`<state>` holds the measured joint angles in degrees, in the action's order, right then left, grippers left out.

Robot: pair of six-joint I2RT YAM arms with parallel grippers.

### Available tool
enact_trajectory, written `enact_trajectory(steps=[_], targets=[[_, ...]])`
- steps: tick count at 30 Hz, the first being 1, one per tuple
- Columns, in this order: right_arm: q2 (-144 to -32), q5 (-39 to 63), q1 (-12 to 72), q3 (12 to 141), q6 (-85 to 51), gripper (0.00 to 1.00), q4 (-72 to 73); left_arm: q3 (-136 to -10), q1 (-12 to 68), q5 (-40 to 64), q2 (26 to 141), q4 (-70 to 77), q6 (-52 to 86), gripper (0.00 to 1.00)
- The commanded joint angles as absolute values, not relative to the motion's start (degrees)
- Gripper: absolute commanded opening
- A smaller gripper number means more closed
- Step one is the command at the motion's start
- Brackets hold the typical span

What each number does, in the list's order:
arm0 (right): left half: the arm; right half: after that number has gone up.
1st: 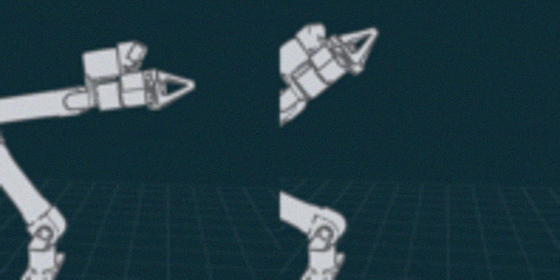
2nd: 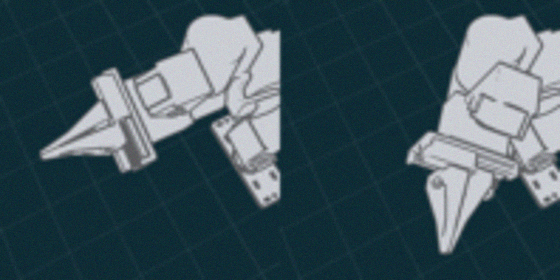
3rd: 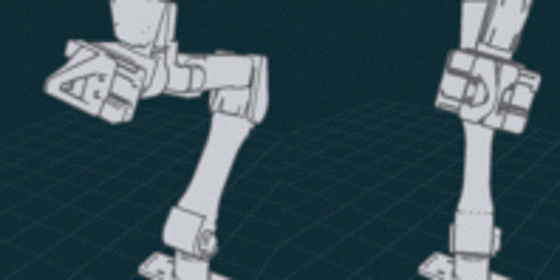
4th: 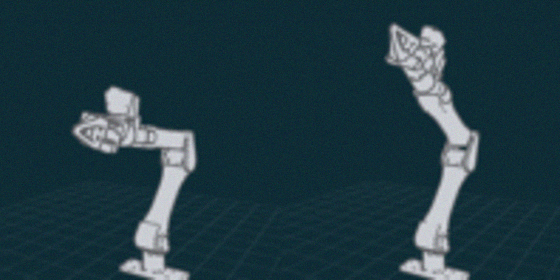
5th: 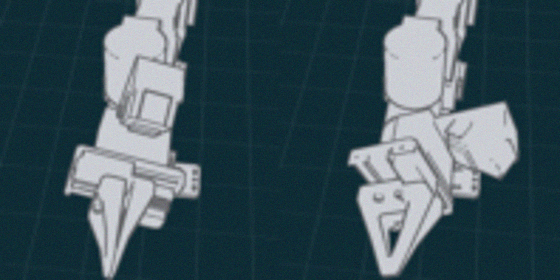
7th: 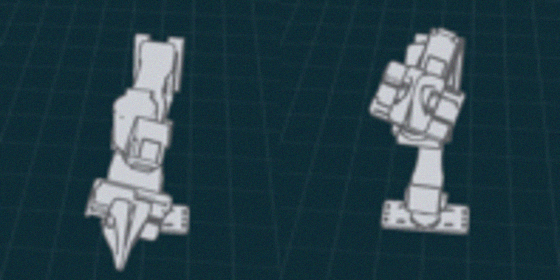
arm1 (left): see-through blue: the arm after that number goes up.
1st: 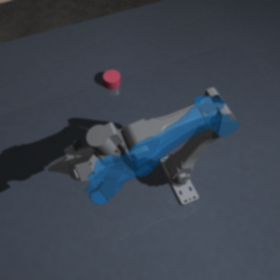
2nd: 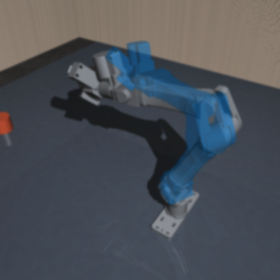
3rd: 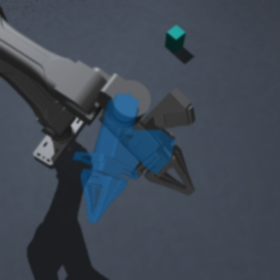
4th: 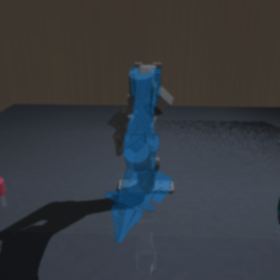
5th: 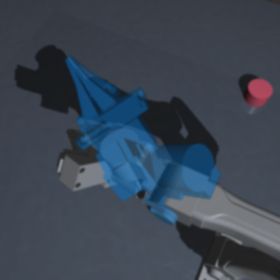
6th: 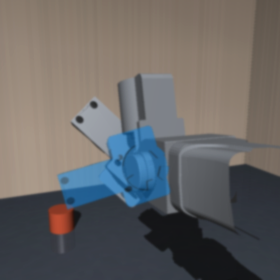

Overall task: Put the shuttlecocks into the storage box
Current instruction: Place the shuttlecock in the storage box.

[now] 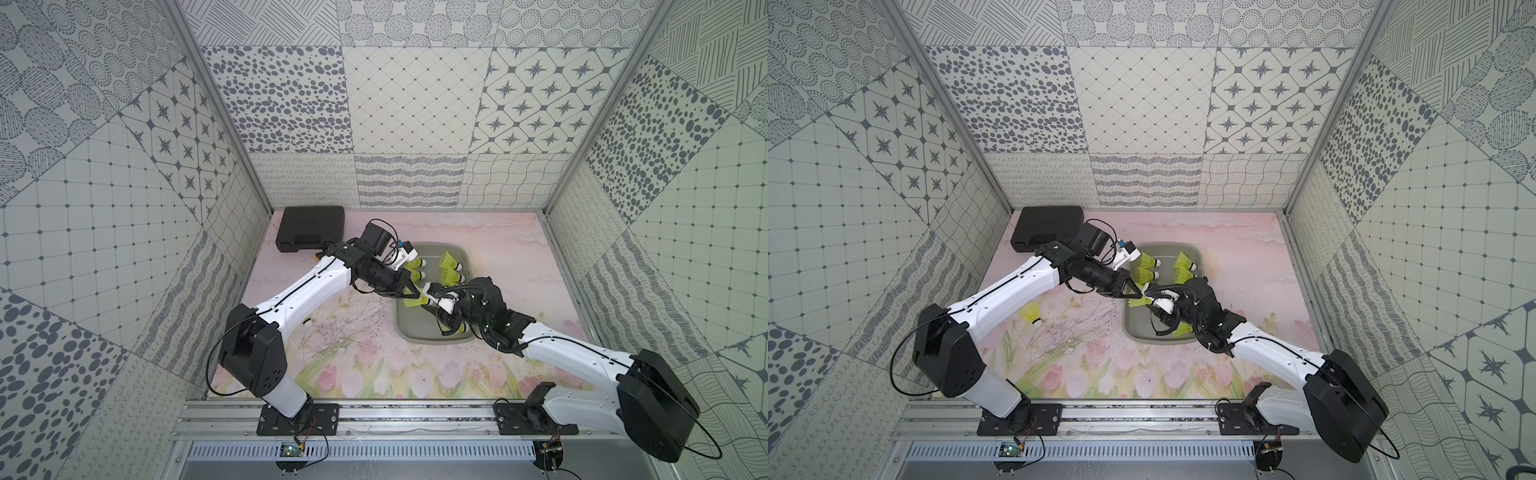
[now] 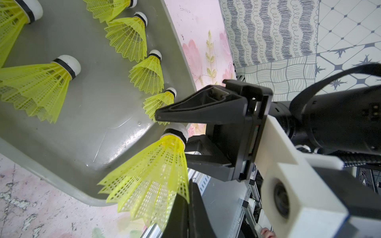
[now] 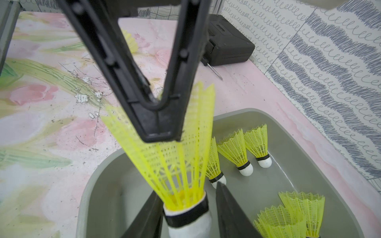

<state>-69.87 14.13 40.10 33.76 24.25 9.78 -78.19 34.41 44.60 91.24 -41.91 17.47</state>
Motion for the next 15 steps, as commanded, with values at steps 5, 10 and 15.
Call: enact_trajectory(steps=[5, 10, 15], targets=[[-69.7, 13.0, 40.3, 34.9, 22.5, 0.31, 11.1, -77.7, 34.5, 47.4, 90.7, -38.0, 19.3, 0.06], [-69.3, 12.3, 40.3, 35.0, 20.9, 0.25, 10.8, -75.7, 34.7, 47.8, 89.9, -33.7, 21.9, 0.14], [-69.7, 12.2, 40.3, 35.5, 20.0, 0.24, 9.8, -74.7, 34.8, 46.8, 89.2, -32.6, 22.4, 0.23]])
